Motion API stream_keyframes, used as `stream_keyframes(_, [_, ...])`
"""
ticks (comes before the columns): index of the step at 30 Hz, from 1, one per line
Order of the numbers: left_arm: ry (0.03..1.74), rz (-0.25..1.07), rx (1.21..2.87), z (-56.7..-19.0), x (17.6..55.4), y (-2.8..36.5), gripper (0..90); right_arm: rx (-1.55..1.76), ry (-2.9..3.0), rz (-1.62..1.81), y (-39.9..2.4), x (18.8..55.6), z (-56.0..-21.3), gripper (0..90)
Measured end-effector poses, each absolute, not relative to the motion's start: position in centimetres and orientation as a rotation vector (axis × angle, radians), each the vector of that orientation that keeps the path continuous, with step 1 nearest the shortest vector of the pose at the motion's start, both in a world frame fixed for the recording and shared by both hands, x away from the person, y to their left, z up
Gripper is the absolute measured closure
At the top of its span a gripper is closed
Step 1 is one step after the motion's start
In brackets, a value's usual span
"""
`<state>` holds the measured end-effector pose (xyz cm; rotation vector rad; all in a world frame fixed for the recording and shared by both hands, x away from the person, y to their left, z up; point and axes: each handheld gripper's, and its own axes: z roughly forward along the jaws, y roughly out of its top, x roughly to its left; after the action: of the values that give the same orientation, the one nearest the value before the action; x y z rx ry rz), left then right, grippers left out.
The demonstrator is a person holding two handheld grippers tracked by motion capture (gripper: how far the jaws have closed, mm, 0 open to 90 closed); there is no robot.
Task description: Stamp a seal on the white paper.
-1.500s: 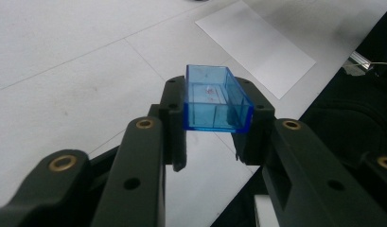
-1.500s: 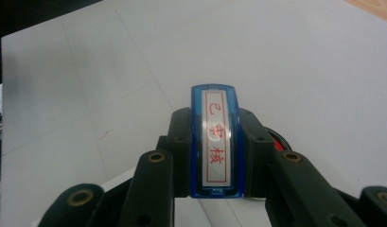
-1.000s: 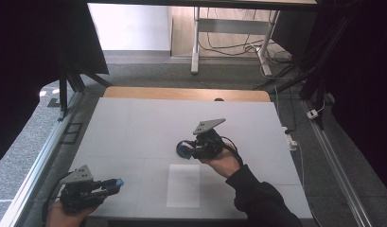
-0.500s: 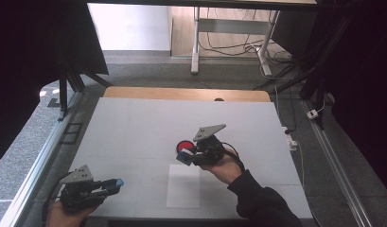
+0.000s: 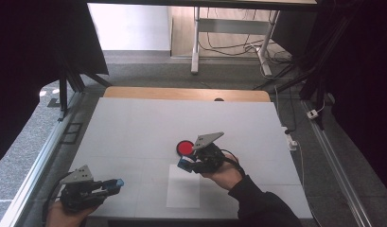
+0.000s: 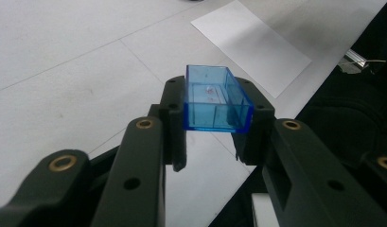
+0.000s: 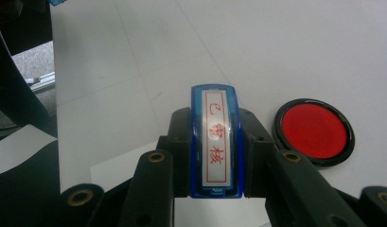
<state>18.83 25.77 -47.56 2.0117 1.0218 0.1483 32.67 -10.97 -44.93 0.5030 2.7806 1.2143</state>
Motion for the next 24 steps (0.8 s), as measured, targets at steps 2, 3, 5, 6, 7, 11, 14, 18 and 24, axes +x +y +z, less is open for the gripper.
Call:
stream_keyframes(2, [1.021,0.15,2.014,-47.6,18.8,25.7,68.4,0.494,2.786,1.206,-11.0,32.5,-45.1,70.3])
stream_keyframes(3, [1.021,0.15,2.014,-47.6,18.8,25.7,68.4,0.497,2.786,1.211,-10.9,32.4,-45.2,70.3])
stream_keyframes(5, [1.021,0.15,2.013,-47.6,18.8,25.7,68.4,0.494,2.791,1.197,-11.0,32.3,-45.3,70.3])
stream_keyframes(6, [1.021,0.15,2.013,-47.6,18.8,25.7,68.4,0.501,2.791,1.2,-11.0,32.2,-45.5,70.3])
stream_keyframes(7, [1.021,0.15,2.012,-47.6,18.8,25.8,68.4,0.503,2.793,1.2,-11.0,32.2,-45.6,70.3])
stream_keyframes(11, [1.02,0.152,2.015,-47.6,18.8,25.7,68.4,0.501,2.8,1.174,-11.1,32.0,-46.0,70.3])
stream_keyframes(14, [1.02,0.154,2.016,-47.6,18.8,25.7,68.4,0.505,2.805,1.157,-11.0,31.8,-46.3,70.3])
stream_keyframes(18, [1.02,0.153,2.018,-47.6,18.8,25.7,68.4,0.485,2.814,1.125,-10.9,31.8,-46.8,70.3])
stream_keyframes(24, [1.019,0.152,2.018,-47.6,18.8,25.7,68.4,0.477,2.824,1.096,-10.6,31.7,-47.3,70.3])
